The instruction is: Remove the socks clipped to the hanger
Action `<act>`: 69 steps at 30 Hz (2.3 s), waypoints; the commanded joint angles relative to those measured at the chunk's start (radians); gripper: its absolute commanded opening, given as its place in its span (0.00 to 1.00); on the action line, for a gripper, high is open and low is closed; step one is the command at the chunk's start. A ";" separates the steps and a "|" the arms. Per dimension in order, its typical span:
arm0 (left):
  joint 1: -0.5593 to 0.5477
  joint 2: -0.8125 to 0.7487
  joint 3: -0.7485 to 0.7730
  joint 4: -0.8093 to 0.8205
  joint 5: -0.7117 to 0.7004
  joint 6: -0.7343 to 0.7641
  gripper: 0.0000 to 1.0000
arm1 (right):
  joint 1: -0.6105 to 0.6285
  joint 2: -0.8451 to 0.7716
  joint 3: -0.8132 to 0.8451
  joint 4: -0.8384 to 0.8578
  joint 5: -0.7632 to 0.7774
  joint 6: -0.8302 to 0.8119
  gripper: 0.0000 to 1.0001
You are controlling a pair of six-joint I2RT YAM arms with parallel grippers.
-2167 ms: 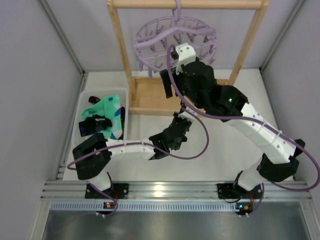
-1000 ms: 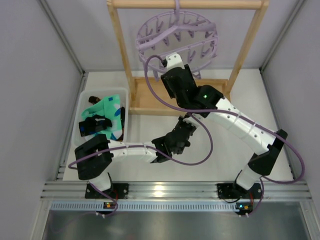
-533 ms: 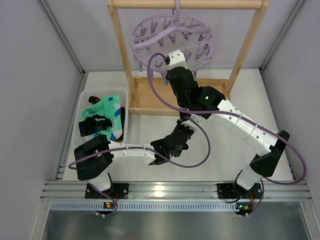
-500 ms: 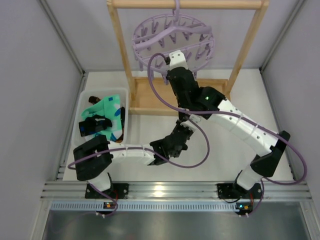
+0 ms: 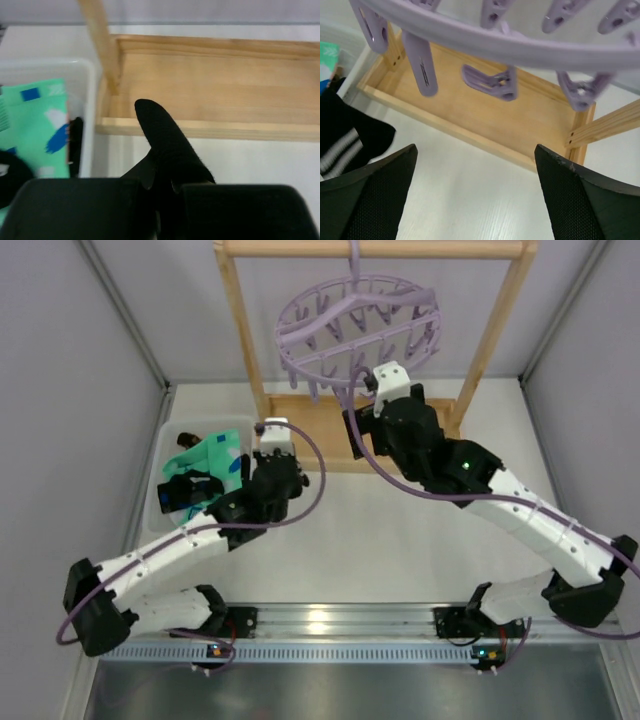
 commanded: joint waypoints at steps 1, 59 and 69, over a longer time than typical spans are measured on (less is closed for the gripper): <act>0.153 -0.100 0.081 -0.371 0.073 -0.193 0.00 | -0.011 -0.151 -0.070 0.008 -0.101 0.051 0.99; 1.054 -0.509 0.171 -0.641 1.118 0.076 0.98 | -0.202 -0.826 -0.657 0.002 0.091 0.148 0.99; 0.971 -0.758 0.064 -0.694 0.894 0.055 0.98 | -0.202 -0.949 -0.608 -0.214 0.086 0.160 0.99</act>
